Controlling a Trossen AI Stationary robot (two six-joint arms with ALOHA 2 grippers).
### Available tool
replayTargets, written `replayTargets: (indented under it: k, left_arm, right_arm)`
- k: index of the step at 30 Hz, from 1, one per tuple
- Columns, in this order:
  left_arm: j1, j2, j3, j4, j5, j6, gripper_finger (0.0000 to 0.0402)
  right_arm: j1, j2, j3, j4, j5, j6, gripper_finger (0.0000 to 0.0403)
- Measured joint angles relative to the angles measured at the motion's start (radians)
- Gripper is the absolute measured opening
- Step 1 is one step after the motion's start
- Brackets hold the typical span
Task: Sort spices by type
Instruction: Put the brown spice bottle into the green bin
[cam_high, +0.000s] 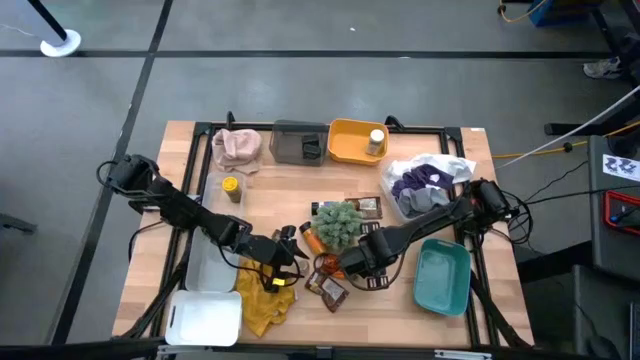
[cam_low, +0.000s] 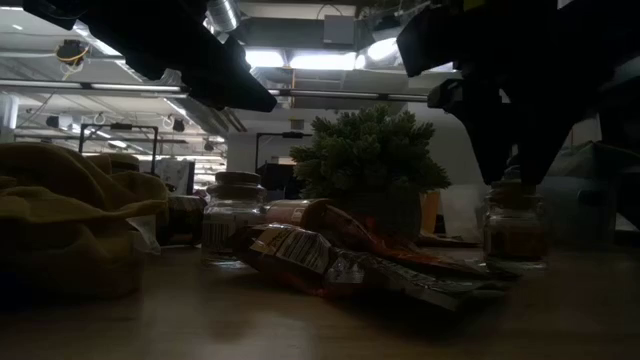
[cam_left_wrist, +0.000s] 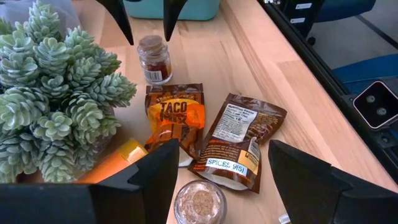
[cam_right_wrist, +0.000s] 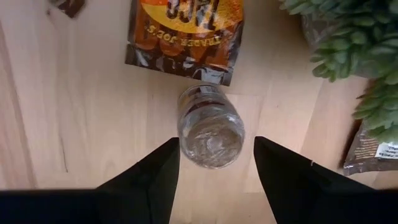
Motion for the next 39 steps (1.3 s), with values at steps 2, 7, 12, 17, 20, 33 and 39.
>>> replayTargets:
  k: [2,7,12,17,20,33,39]
  left_arm:
    - [0.000,0.000,0.000,0.000,0.000,0.000,0.0232]
    - [0.000,0.000,0.000,0.000,0.000,0.000,0.0232]
    - [0.000,0.000,0.000,0.000,0.000,-0.004,0.0232]
    - [0.000,0.000,0.000,0.000,0.000,-0.004,0.0232]
    - [0.000,0.000,0.000,0.000,0.000,-0.004,0.0232]
    - [0.000,0.000,0.000,0.001,0.000,-0.004,0.0232]
    - [0.000,0.000,0.000,0.000,0.000,-0.019,0.0232]
  right_arm:
    - [-0.005,0.000,0.000,0.003,-0.012,0.000,0.0207]
    - [-0.005,0.000,0.000,0.017,-0.020,0.000,0.0207]
    - [-0.005,0.000,0.000,0.022,-0.038,0.000,0.0207]
    - [-0.005,0.000,0.000,0.022,-0.038,0.000,0.0207]
    - [-0.005,0.000,-0.030,0.062,-0.038,0.002,0.0207]
    - [-0.004,0.000,-0.084,0.127,-0.037,0.004,0.0200]
    - [-0.003,0.000,-0.079,0.113,-0.040,0.003,0.0174]
